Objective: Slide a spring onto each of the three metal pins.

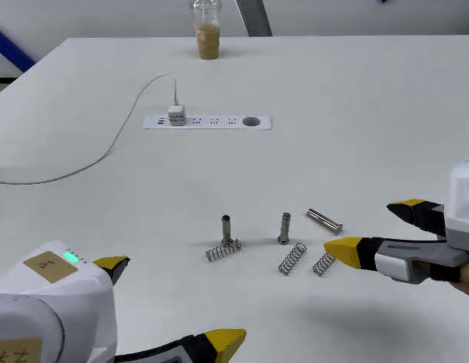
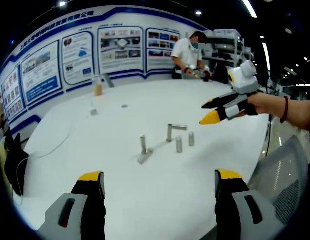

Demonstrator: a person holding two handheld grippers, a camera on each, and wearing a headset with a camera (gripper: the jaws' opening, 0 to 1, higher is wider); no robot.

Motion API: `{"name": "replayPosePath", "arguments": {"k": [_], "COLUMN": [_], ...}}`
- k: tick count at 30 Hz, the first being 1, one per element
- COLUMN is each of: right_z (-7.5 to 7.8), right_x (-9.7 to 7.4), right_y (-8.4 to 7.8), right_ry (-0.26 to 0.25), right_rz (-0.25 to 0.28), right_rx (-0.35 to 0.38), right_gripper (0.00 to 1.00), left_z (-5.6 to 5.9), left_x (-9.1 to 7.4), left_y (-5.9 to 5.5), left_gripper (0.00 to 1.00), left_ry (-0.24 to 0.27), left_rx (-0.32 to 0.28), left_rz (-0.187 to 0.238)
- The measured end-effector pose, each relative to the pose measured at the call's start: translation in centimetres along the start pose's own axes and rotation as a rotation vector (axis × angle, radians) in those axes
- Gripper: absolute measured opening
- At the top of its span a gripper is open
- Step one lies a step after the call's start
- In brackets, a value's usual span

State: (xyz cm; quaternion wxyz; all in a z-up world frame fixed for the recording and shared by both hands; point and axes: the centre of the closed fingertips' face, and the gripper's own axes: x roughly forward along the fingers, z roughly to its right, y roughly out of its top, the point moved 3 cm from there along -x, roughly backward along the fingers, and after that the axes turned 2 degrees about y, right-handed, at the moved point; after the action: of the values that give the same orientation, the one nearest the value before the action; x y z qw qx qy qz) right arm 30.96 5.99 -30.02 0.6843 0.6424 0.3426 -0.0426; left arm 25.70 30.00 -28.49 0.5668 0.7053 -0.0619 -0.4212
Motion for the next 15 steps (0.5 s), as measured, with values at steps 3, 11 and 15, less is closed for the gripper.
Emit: {"name": "replayPosePath", "arguments": {"k": [3,11,15], "right_z": [0.4,1.1,1.4], "right_x": [0.8,2.5,3.4], "right_y": [0.1,0.2,0.1], "right_ry": [0.004,0.019,0.027], "right_rz": [-0.004,-0.021,-0.029], "right_rx": [-0.007,-0.007,-0.006], "right_gripper": [0.66,0.59,0.55], "left_z": [0.0,0.2,0.2], "left_x": [0.1,0.4,0.6], "left_y": [0.1,0.3,0.3], "left_gripper": [0.92,0.91,0.91], "left_ry": [0.000,-0.006,-0.007], "left_rx": [0.003,0.012,0.015], "left_rz": [0.004,0.010,0.009]}}
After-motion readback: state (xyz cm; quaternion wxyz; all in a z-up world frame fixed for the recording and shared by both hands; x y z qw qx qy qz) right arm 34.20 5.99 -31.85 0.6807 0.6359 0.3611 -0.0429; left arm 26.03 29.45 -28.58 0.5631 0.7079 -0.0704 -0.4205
